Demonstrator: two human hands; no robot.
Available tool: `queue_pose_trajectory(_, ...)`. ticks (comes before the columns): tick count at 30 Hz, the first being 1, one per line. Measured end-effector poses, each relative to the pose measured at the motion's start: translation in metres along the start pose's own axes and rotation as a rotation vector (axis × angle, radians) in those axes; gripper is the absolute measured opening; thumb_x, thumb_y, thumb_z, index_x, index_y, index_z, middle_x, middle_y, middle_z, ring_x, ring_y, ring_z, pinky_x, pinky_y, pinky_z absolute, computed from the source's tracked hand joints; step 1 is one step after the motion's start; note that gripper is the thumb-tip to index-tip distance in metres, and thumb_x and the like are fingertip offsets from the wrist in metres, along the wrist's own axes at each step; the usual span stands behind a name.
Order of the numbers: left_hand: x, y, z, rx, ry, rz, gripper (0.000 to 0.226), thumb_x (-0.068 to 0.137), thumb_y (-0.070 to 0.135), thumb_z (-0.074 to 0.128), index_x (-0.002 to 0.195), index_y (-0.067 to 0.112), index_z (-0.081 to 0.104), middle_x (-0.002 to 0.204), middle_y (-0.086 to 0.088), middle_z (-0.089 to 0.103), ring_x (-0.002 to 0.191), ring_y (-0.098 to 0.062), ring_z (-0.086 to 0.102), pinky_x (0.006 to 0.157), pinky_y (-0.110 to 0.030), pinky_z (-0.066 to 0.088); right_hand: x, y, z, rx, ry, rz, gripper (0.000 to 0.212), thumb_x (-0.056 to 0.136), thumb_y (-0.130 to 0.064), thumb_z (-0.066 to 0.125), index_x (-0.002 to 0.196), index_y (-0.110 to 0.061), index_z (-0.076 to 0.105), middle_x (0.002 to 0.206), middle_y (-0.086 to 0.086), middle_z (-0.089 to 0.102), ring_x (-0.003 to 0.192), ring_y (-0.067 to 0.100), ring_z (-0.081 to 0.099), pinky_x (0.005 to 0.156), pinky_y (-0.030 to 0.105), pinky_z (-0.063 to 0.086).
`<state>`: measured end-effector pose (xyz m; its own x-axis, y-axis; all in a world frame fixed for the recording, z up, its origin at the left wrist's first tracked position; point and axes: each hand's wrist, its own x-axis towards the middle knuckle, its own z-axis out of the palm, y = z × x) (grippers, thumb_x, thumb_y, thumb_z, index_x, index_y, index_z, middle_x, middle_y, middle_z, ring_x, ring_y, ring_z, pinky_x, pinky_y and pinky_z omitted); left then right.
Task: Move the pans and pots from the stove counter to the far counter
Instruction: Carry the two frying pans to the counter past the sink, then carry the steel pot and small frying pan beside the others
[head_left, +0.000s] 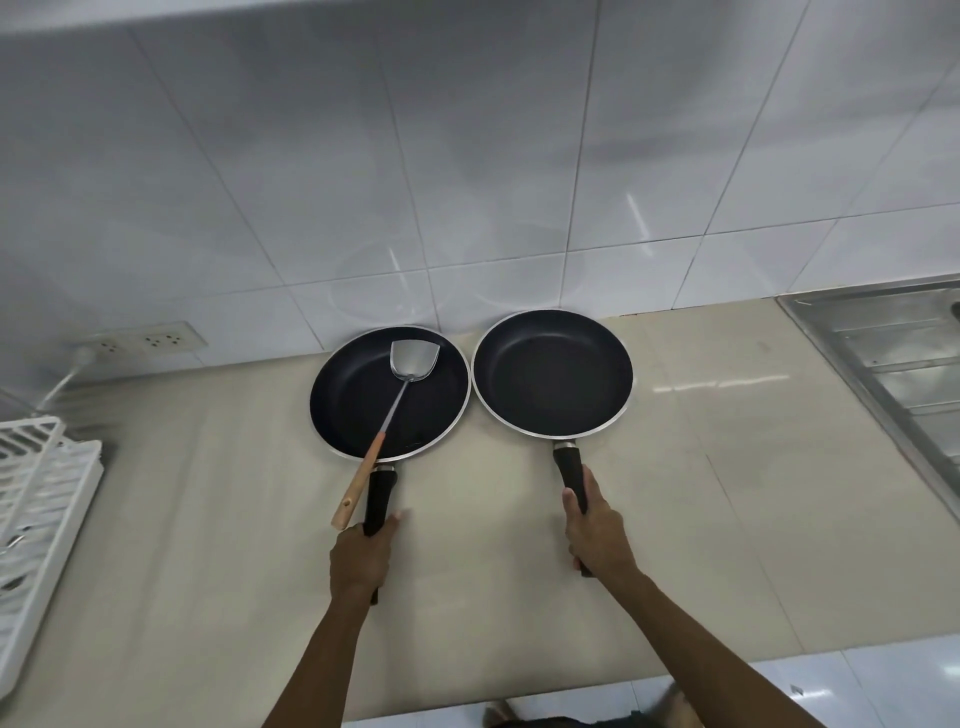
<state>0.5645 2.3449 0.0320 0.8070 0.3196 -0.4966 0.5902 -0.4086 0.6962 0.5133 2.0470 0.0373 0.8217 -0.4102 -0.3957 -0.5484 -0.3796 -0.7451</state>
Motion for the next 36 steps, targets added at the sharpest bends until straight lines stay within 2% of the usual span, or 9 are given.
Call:
queue_pose_trajectory(7,-0.007,-0.002,-0.004,-0.015,-0.017,0.000,0.045,0.088,0.048,0.071,0.069,0.008,0.063,0.057,-0.008,0.065,0.049,-0.021,0.059,0.050,-0.029,0.048,-0.009,-0.002,-0.008,0.034,0.002,-0.049,0.049,0.107,-0.034,0.046,0.152,-0.023,0.034,0.073,0.014,0.067,0.043,0.016,0.058,0.036,0.022,0.046)
queue_pose_trajectory(11,-0.022,-0.013,-0.006,-0.032,-0.016,-0.022,0.044,0.088,0.046,0.071,0.067,0.009,0.060,0.056,-0.006,0.063,0.049,-0.020,0.057,0.051,-0.029,0.045,-0.021,0.010,-0.007,0.038,-0.013,-0.062,0.031,0.106,-0.033,0.047,0.132,-0.015,0.046,0.074,0.015,0.068,0.042,0.018,0.059,0.041,0.033,0.054)
queue_pose_trajectory(16,-0.052,-0.037,-0.005,-0.073,0.057,-0.056,0.044,0.086,0.048,0.071,0.066,0.010,0.060,0.055,-0.005,0.063,0.047,-0.019,0.058,0.052,-0.028,0.046,-0.039,0.029,-0.009,0.013,-0.029,-0.069,0.025,0.104,-0.034,0.052,0.108,-0.009,0.049,0.073,0.020,0.069,0.037,0.019,0.056,0.045,0.042,0.055)
queue_pose_trajectory(19,-0.073,-0.049,0.000,-0.053,0.127,-0.070,0.039,0.089,0.044,0.069,0.071,0.010,0.063,0.055,-0.005,0.065,0.051,-0.023,0.063,0.057,-0.033,0.051,-0.050,0.038,-0.018,-0.007,-0.074,-0.090,0.025,0.102,-0.035,0.055,0.102,-0.010,0.049,0.074,0.022,0.069,0.038,0.019,0.055,0.047,0.043,0.055)
queue_pose_trajectory(22,-0.101,-0.054,0.014,0.023,0.114,-0.013,0.031,0.093,0.039,0.065,0.079,0.011,0.067,0.065,-0.006,0.071,0.062,-0.024,0.067,0.073,-0.039,0.057,-0.064,0.049,-0.029,-0.058,-0.114,-0.141,0.027,0.102,-0.040,0.055,0.105,-0.013,0.051,0.071,0.017,0.070,0.042,0.020,0.058,0.050,0.040,0.055)
queue_pose_trajectory(26,-0.163,-0.064,0.059,0.294,0.028,0.169,0.024,0.095,0.044,0.060,0.094,0.021,0.063,0.088,0.001,0.071,0.088,-0.026,0.067,0.075,-0.033,0.048,-0.090,0.082,-0.049,-0.242,-0.172,-0.296,0.027,0.103,-0.036,0.053,0.114,-0.012,0.060,0.074,0.012,0.074,0.062,0.026,0.067,0.065,0.039,0.057)
queue_pose_trajectory(28,-0.203,-0.071,0.091,0.434,-0.002,0.344,0.028,0.098,0.046,0.054,0.099,0.019,0.063,0.092,0.000,0.071,0.090,-0.025,0.067,0.075,-0.035,0.052,-0.107,0.105,-0.067,-0.376,-0.187,-0.414,0.030,0.104,-0.036,0.050,0.120,-0.015,0.064,0.089,0.006,0.078,0.079,0.025,0.071,0.071,0.034,0.055)
queue_pose_trajectory(31,-0.261,-0.083,0.143,0.594,-0.026,0.578,0.038,0.100,0.046,0.050,0.117,0.016,0.066,0.115,-0.004,0.069,0.107,-0.023,0.062,0.092,-0.037,0.049,-0.137,0.149,-0.107,-0.508,-0.195,-0.581,0.033,0.103,-0.032,0.052,0.128,-0.014,0.066,0.115,0.006,0.076,0.101,0.026,0.070,0.084,0.037,0.055)
queue_pose_trajectory(36,-0.354,-0.081,0.240,0.747,-0.137,0.853,0.060,0.101,0.056,0.041,0.145,0.017,0.050,0.151,-0.004,0.051,0.140,-0.025,0.044,0.115,-0.039,0.033,-0.181,0.246,-0.213,-0.695,0.061,-0.705,0.037,0.096,-0.028,0.067,0.126,-0.006,0.070,0.123,0.013,0.073,0.111,0.034,0.069,0.096,0.046,0.056)
